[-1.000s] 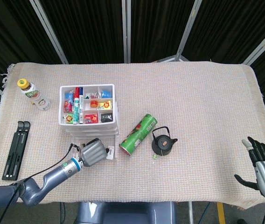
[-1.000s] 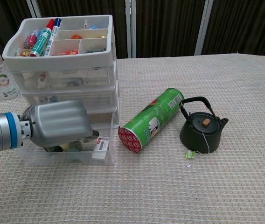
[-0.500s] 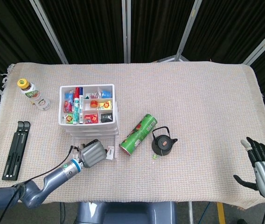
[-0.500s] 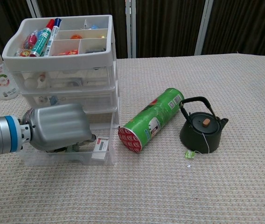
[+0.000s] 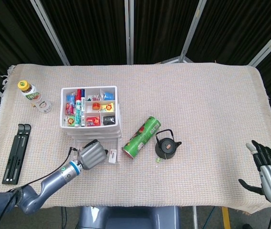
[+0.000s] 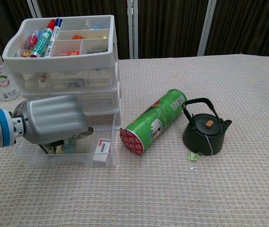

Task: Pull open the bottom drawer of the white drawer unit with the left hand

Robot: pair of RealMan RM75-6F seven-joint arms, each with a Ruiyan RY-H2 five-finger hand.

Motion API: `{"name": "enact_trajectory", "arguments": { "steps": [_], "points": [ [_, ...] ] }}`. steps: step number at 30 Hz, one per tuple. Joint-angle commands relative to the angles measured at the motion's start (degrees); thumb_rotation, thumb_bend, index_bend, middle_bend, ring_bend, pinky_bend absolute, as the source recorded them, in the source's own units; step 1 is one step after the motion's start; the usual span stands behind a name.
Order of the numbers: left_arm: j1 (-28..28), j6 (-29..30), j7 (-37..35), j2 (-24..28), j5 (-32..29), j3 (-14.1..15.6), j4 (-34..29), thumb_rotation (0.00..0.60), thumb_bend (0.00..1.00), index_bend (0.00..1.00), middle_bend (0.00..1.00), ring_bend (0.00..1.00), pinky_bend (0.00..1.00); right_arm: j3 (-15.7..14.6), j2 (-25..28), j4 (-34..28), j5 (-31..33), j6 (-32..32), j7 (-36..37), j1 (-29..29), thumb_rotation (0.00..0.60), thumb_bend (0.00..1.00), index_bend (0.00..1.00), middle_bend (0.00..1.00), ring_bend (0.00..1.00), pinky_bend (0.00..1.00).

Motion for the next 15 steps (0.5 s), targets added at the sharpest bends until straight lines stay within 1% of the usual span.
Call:
{"name": "enact_trajectory", "arguments": {
  "steps": [1, 8, 15],
  "points": [
    [0.2, 1.0, -0.2, 1.1, 0.6, -0.1, -1.2, 0.600, 0.39, 0.55, 0.95, 0.94, 0.77, 0.0, 0.0, 0.0, 0.1, 0.0, 0.0, 0.0, 0.600, 0.06, 0.00, 0.00, 0.00, 0.00],
    [1.4, 4.0, 0.2, 5.0, 2.0, 0.2, -5.8, 0.600, 0.39, 0.55, 0.95, 0.94, 0.77, 0.1, 0.1, -0.1, -0.2, 0.4, 0.2, -0.1, 0.600, 0.07, 0.00, 0.00, 0.00, 0.00],
    [4.1, 8.7, -1.0, 10.3, 5.8, 2.4, -11.1, 0.600, 0.39, 0.55, 0.95, 0.94, 0.77, 0.0, 0.5, -0.3, -0.2, 0.5, 0.7, -0.2, 0.600, 0.06, 0.00, 0.00, 0.00, 0.00]
  ]
}}
